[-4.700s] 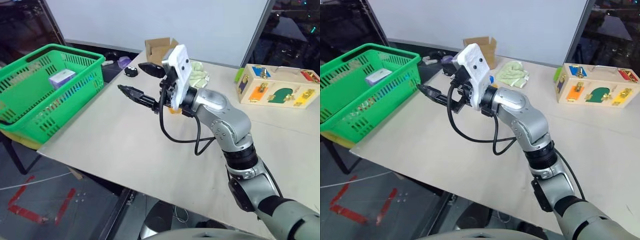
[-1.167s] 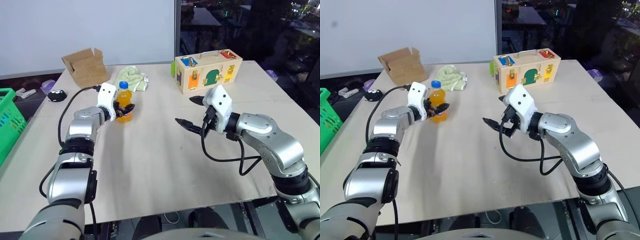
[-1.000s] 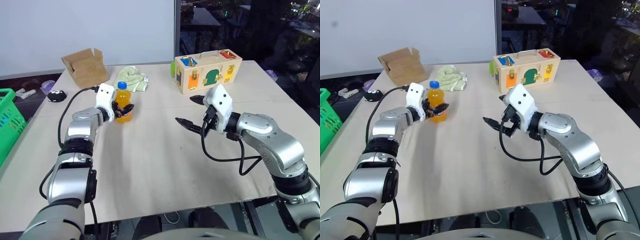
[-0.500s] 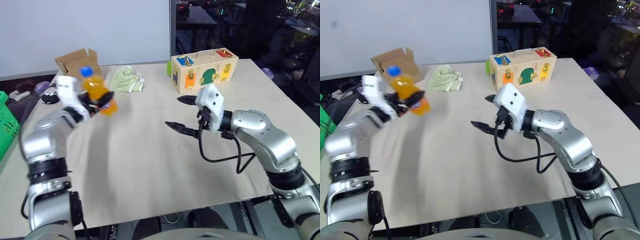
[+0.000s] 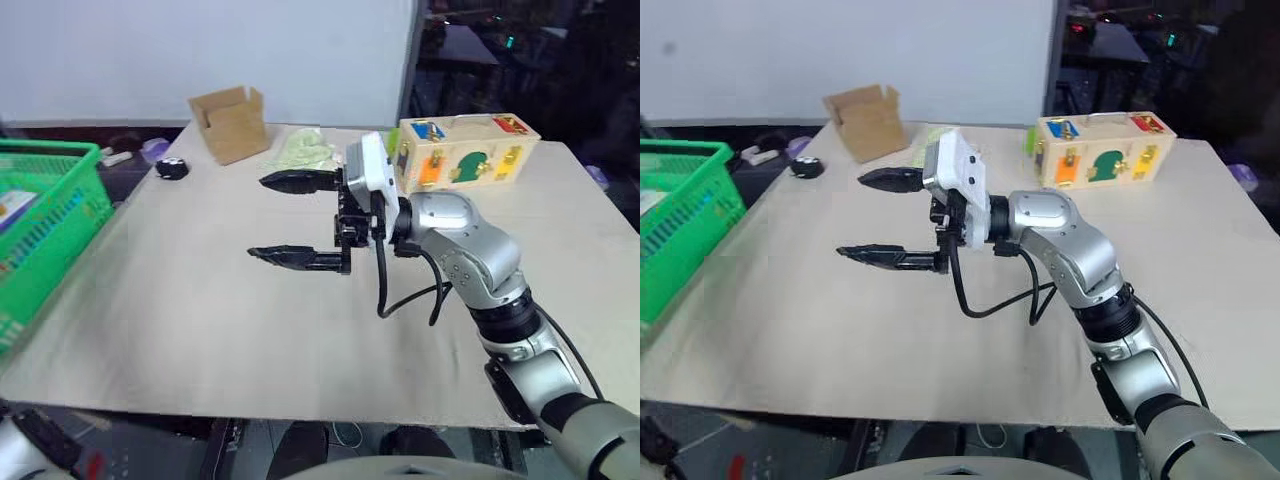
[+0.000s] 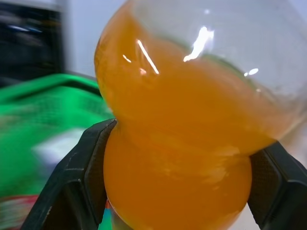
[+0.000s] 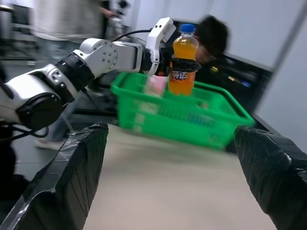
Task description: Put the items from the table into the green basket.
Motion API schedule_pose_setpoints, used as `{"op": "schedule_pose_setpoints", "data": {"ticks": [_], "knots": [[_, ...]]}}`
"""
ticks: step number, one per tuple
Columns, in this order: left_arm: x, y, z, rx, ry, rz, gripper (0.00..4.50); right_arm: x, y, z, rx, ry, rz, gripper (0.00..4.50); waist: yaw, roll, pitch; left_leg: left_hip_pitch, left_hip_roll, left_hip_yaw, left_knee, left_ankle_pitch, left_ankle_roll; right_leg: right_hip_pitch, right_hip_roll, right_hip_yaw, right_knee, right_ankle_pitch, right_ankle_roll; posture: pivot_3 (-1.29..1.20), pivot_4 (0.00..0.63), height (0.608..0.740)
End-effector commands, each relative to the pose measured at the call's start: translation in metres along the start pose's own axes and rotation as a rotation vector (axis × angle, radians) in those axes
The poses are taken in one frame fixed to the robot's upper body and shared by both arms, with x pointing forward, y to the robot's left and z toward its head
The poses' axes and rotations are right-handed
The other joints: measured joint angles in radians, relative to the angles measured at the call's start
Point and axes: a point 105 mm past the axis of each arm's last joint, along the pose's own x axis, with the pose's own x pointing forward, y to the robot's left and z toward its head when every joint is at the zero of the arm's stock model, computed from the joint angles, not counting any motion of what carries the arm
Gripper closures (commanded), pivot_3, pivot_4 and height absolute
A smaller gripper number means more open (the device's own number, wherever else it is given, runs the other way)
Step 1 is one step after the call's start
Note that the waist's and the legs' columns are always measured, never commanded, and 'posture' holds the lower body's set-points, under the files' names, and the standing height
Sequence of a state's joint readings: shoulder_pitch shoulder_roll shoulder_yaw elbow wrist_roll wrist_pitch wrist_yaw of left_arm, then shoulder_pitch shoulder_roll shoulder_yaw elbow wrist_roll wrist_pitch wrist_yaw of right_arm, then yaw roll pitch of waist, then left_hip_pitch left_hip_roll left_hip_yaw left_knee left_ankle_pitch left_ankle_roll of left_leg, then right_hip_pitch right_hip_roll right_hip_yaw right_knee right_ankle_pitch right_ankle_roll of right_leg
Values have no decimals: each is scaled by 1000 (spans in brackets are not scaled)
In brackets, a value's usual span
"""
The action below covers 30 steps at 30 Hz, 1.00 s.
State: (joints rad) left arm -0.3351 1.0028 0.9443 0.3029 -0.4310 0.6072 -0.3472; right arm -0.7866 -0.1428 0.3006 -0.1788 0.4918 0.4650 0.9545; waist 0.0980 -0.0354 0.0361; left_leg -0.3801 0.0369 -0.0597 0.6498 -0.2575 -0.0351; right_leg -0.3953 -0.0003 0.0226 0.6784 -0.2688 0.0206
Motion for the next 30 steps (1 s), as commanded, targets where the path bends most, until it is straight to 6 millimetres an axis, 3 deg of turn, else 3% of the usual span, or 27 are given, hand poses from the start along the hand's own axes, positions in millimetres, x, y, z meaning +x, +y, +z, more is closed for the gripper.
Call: {"op": "schedule_pose_setpoints", "data": {"ticks": [1, 8, 15, 22, 30], "knots": [[-4, 18, 29, 96, -61, 15, 1487, 3, 1, 14, -42, -50, 33, 0, 22, 0, 0, 0, 0, 0, 0, 0, 0, 0, 0, -1, 0, 0, 0, 337, 0, 740], [4, 38, 12, 154, 29, -6, 1487, 6, -1, 12, -44, -44, 33, 0, 64, -1, 0, 1, 1, -3, 0, 3, -4, 0, 1, -4, 0, 0, 0, 340, 0, 740], [9, 54, -14, 155, 109, 0, 1487, 5, -8, 9, -44, -19, -31, 0, 54, -2, -1, 0, 1, -3, 0, 3, -4, 0, 1, -4, 0, 0, 0, 303, 0, 740], [14, 39, -32, 208, 198, -131, 1487, 4, -10, 10, -34, -8, -73, 0, 50, -2, -1, 0, 1, -3, -1, 3, -4, 0, 2, -4, 1, 0, -1, 280, 0, 740], [20, 33, -34, 231, 206, -132, 1487, 1, -10, 9, -47, 5, -99, 0, 28, -2, -1, 0, 1, -2, -1, 3, -4, 0, 2, -4, 1, 0, 0, 229, 0, 740]]}}
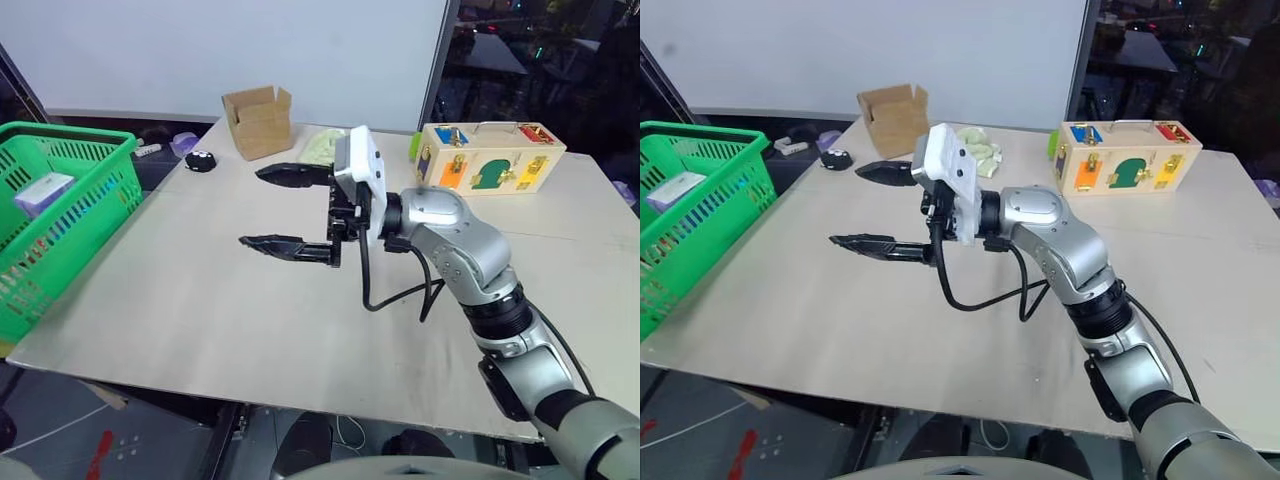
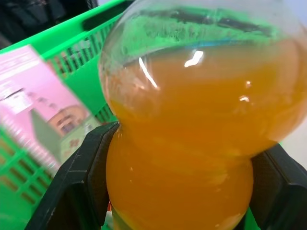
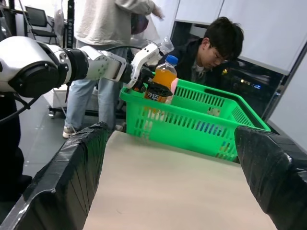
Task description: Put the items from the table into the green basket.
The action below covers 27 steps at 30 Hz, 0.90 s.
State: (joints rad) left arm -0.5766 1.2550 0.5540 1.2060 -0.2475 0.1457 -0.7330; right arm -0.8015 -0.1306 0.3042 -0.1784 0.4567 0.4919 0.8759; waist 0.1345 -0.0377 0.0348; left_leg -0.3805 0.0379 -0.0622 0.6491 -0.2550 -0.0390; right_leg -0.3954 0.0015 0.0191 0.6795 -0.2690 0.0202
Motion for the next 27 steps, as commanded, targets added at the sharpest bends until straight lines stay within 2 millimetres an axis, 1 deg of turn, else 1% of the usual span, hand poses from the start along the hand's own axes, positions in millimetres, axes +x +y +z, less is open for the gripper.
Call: {"op": "schedule_pose_setpoints", "data": {"ticks": [1, 2, 4, 5, 13, 16, 20, 22, 24, 25, 27], "knots": [[-6, 9, 24, 49, -68, 36, 1487, -4, -1, 11, -38, -27, -19, 0, -11, 0, 0, 0, 0, 0, 0, 0, 0, 0, 0, 0, 0, 0, 0, 207, 0, 740], [-6, 10, 20, 48, -60, 35, 1487, -4, 0, 11, -40, -26, -20, 0, -16, 0, 0, 0, 0, 0, 0, 0, 0, 0, 0, 0, 0, 0, 0, 202, 0, 740], [-8, 12, 15, 52, -52, 49, 430, -4, 0, 11, -41, -25, -22, 0, -28, 0, 0, 0, 0, 0, 0, 0, 0, 0, 0, 1, 0, 0, 0, 199, 0, 740], [-8, 12, 16, 43, -62, 43, 15, -4, 0, 11, -42, -28, -24, 0, -34, 0, 0, 0, 0, 1, 0, 0, 0, 0, 0, 1, 0, 0, 0, 196, 0, 740], [-14, 15, 24, 13, -107, 24, 15, -2, 0, 14, -35, -48, -39, 0, -62, 0, 0, 1, 0, 0, 0, 0, 0, 0, 0, 1, 1, 0, 0, 193, 0, 740], [-18, 14, 20, 8, -111, -4, 15, -2, 0, 16, -30, -65, -42, 0, -69, 0, 0, 1, 0, 1, -1, 0, 0, 0, 0, 1, 1, 0, 0, 197, 0, 740], [-25, 18, 20, 15, -136, 1, 15, 0, -1, 17, -33, -71, -37, 0, -71, 1, 0, 1, 1, 1, -1, 0, 0, -1, 0, 2, 1, 0, 0, 207, 0, 740], [-28, 17, 29, 11, -192, -4, 15, 0, 0, 16, -33, -70, -37, 0, -70, 1, 0, 1, 1, 2, -1, 0, 0, -1, 0, 2, 1, 0, 0, 207, 0, 740], [-32, 13, 44, 4, -269, -20, 15, -1, -1, 16, -33, -67, -40, 0, -68, 1, 0, 1, 1, 2, -1, 0, 0, -1, 0, 2, 1, 0, 0, 205, 0, 740], [-34, 5, 52, -9, -312, -53, 15, -2, -1, 15, -33, -63, -44, 0, -67, 1, 0, 1, 1, 2, -1, 0, 0, -1, -1, 2, 1, 0, 0, 201, 0, 740], [-38, -14, 63, -12, -364, -120, 15, -4, -3, 13, -33, -53, -52, 0, -64, 1, 0, 1, 1, 2, -1, 0, 0, 0, -1, 1, 1, 0, 0, 201, 0, 740]]}}
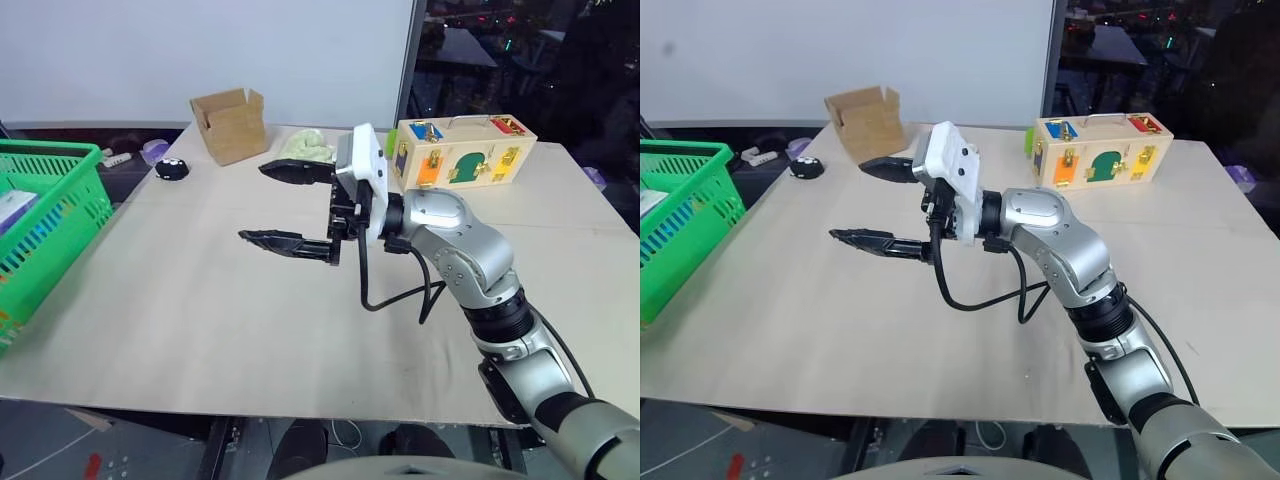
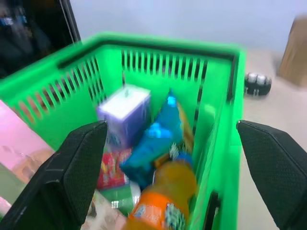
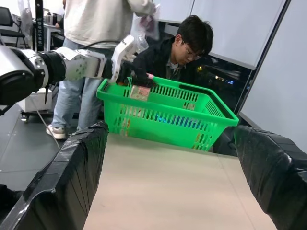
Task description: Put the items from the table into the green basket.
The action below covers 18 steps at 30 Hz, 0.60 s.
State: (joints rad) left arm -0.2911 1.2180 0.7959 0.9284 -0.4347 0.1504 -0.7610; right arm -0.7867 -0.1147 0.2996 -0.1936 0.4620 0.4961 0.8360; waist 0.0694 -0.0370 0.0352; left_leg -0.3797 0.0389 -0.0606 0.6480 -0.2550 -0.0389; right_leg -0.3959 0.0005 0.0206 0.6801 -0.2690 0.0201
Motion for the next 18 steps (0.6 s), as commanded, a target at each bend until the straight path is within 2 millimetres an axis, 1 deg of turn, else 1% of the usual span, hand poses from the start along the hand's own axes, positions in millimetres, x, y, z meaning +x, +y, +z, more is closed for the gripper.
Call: {"op": "schedule_pose_setpoints", "data": {"ticks": [1, 2, 4, 6, 7, 8, 9, 11, 13, 15, 16, 18], "knots": [[-1, -39, 45, -5, -177, -131, 15, -6, -3, 10, -46, -26, -21, 0, 2, 0, 0, 0, 0, 0, 0, 0, 0, 0, 0, 0, 0, 0, 0, 201, 0, 740], [-3, -48, 48, -11, -189, -152, 15, -7, -3, 9, -47, -22, -24, 0, 3, 0, 0, 0, 0, 0, 0, 0, 0, 1, -1, 0, 0, 0, 0, 201, 0, 740], [-7, -86, 53, -54, -213, -253, 15, -11, -4, 8, -45, -12, -37, 0, 0, 0, 0, 0, -1, 1, 1, 0, 0, 1, -1, 1, 0, 0, 0, 194, 0, 740], [-12, -114, 52, -67, -203, -321, 15, -14, -5, 6, -44, -4, -47, 0, -3, -1, 0, 0, -1, 1, 1, 0, 0, 1, -1, 2, 0, 0, 0, 184, 0, 740], [-15, -124, 50, -70, -190, -348, 15, -16, -6, 5, -44, 2, -51, 0, -3, 0, 0, 0, -1, 1, 1, 0, 0, 1, -1, 3, 0, 0, 0, 184, 0, 740], [-16, -135, 46, -85, -175, -371, 15, -19, -7, 3, -44, 12, -59, 0, -5, 0, 0, 0, -1, 1, 1, 0, 0, 1, -1, 3, 1, 0, 0, 180, 0, 740], [-17, -150, 39, -86, -154, -404, 15, -24, -8, 1, -43, 27, -70, 0, -5, 1, 0, 1, 0, 1, 1, 0, 0, 1, 0, 3, 0, 0, 0, 180, 0, 740], [-21, -177, 21, -86, -104, -468, 15, -36, -10, -8, -42, 71, -95, 0, -5, 4, 0, 1, 0, 1, 0, 0, 0, 1, 0, 3, 0, 0, 0, 164, 0, 740], [-27, -200, 3, -47, -48, -541, 15, -47, -10, -16, -41, 117, -114, 0, -3, 5, 0, 1, -1, 2, 0, 0, 0, 1, -1, 4, 0, 0, 0, 159, 0, 740], [-34, -219, -10, -8, -9, -599, 15, -57, -11, -22, -42, 156, -137, 0, -4, 4, 0, 1, -1, 2, 0, 0, 0, 1, 0, 4, 0, 0, 0, 151, 0, 740], [-38, -230, -13, -17, -1, -636, 15, -64, -13, -26, -37, 180, -157, 0, -5, 5, 1, 1, -1, 2, 0, 0, 0, 1, 0, 4, 0, 0, 0, 149, 0, 740], [-51, -255, -22, -28, 33, -724, 15, -87, -20, -40, -40, 267, -230, 0, -4, 5, 1, 1, -1, 3, 0, 0, 0, 1, 0, 5, 0, 0, 0, 141, 0, 740]]}}
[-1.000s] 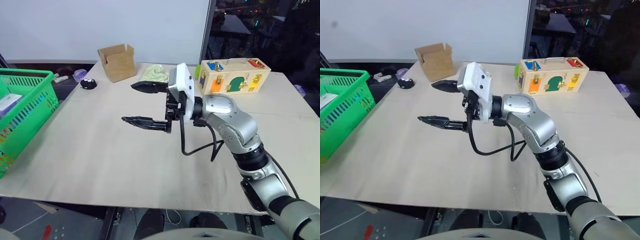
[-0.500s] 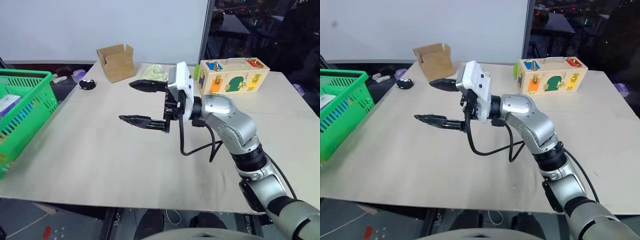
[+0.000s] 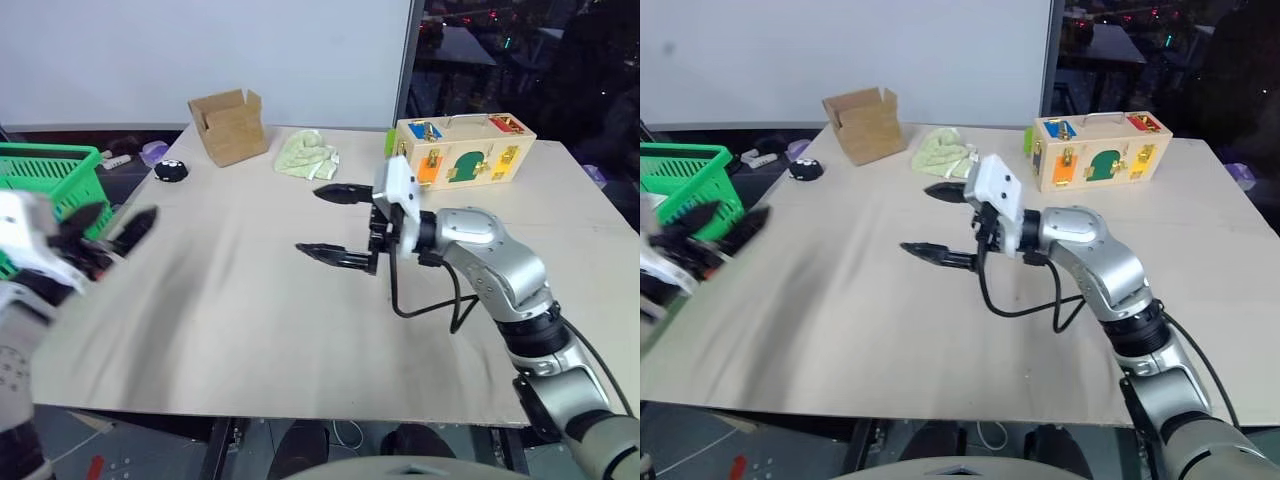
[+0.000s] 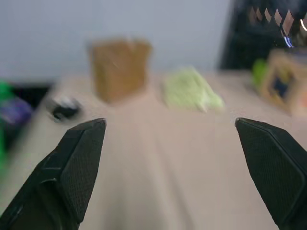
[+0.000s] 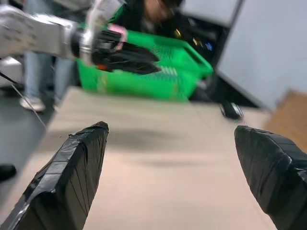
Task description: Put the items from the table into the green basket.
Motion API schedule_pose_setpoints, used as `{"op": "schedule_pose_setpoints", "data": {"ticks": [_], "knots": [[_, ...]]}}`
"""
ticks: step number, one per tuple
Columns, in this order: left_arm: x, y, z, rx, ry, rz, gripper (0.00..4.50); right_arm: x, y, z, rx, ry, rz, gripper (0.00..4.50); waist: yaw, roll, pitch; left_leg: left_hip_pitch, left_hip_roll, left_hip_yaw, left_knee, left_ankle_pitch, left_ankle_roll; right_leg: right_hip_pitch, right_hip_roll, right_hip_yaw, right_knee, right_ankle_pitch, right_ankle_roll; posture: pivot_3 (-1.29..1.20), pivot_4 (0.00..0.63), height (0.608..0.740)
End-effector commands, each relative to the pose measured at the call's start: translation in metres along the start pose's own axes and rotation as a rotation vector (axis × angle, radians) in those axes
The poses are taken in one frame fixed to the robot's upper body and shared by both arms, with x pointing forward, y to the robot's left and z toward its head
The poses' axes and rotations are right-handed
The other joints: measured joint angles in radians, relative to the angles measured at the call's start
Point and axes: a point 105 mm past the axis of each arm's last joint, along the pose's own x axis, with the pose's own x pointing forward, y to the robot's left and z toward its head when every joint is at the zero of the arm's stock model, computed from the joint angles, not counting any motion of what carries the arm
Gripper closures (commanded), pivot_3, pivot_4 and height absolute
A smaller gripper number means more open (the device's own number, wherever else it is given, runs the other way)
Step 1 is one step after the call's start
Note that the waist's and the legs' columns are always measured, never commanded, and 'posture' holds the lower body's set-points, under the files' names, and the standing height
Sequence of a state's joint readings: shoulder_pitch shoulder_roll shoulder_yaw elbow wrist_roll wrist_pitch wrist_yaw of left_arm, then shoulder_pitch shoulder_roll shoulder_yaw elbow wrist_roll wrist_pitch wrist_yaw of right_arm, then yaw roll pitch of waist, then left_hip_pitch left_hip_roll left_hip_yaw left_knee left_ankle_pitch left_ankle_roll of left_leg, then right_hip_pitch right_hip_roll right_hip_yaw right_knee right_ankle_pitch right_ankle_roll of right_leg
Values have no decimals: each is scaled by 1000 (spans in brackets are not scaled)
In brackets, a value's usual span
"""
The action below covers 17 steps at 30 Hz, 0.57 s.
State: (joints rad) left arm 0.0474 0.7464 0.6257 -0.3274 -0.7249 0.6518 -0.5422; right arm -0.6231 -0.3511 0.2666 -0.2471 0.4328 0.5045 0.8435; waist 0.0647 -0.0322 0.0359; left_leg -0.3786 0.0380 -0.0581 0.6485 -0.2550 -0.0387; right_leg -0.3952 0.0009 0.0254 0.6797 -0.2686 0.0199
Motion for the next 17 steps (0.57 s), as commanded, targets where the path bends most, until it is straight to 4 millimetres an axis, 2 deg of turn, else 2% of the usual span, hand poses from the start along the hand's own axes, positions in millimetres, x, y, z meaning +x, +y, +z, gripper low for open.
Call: {"op": "schedule_pose_setpoints", "data": {"ticks": [1, 3, 7, 9, 12, 17], "knots": [[5, -43, 2, 45, -4, -138, 15, -27, -14, -6, -49, 72, -102, 0, 1, 0, 0, 0, 0, 0, 0, 0, 0, 0, 0, 0, 0, 0, 0, 138, 0, 740], [3, -53, -5, 43, 14, -160, 15, -39, -19, -16, -39, 121, -146, 0, 0, -1, -1, 0, 0, 1, 0, 0, 0, 0, 0, 1, -1, 0, 0, 130, 0, 740], [-12, -82, -21, -23, 63, -237, 15, -89, -30, -44, -5, 282, -297, 0, 0, 2, 0, 0, 0, 4, 0, 0, 1, 0, 0, 4, -1, 0, 0, 120, 0, 740], [-21, -86, -29, -26, 104, -222, 15, -113, -27, -55, 13, 359, -348, 0, -2, 4, 1, 0, 0, 5, 1, -1, 2, 0, 0, 5, -1, 0, 0, 112, 0, 740], [-36, -87, -37, -30, 151, -206, 15, -140, -22, -66, 37, 439, -392, 0, -6, 4, 0, 2, 1, 7, 1, -1, 2, 0, 2, 7, -2, -1, 0, 107, 0, 740], [-45, -83, -41, -13, 179, -178, 15, -159, -15, -73, 58, 493, -423, 0, -15, 5, 1, 3, 1, 12, 2, -2, 3, 0, 1, 12, -2, -3, -2, 110, 0, 740]]}}
